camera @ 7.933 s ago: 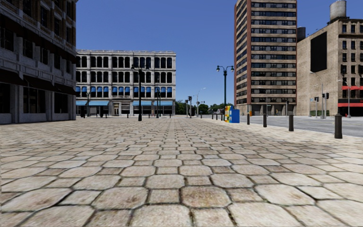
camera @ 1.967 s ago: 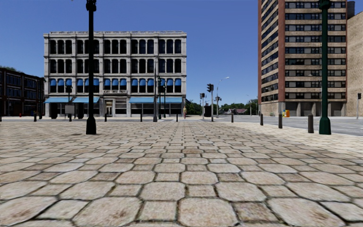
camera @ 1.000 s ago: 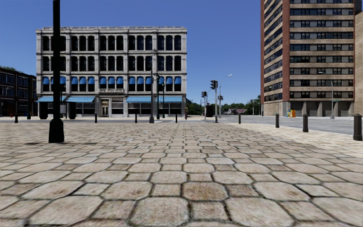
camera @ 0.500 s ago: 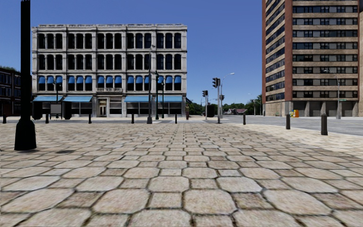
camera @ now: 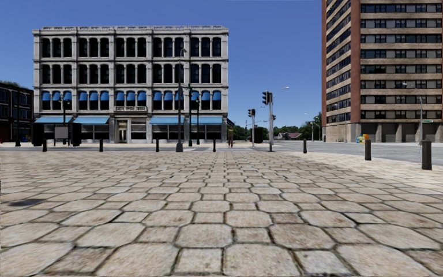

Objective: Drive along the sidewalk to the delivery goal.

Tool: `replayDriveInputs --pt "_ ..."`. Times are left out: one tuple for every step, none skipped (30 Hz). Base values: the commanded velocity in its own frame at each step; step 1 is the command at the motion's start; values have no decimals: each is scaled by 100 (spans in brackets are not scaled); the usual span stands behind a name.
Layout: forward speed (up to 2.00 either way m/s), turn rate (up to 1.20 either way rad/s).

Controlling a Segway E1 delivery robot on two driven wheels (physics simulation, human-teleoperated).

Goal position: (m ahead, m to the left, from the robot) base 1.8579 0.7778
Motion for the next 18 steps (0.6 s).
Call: replayDriveInputs --pt "200 82" --pt "200 120" --pt "200 120" --pt "200 120" --pt "200 120" --pt "200 47" --pt "200 0" --pt "200 0" --pt "200 0" --pt "200 0" --pt "200 0" --pt "200 0" --pt "200 0" --pt "200 0" --pt "200 0" --pt "200 0" --pt "200 0" --pt "200 0"
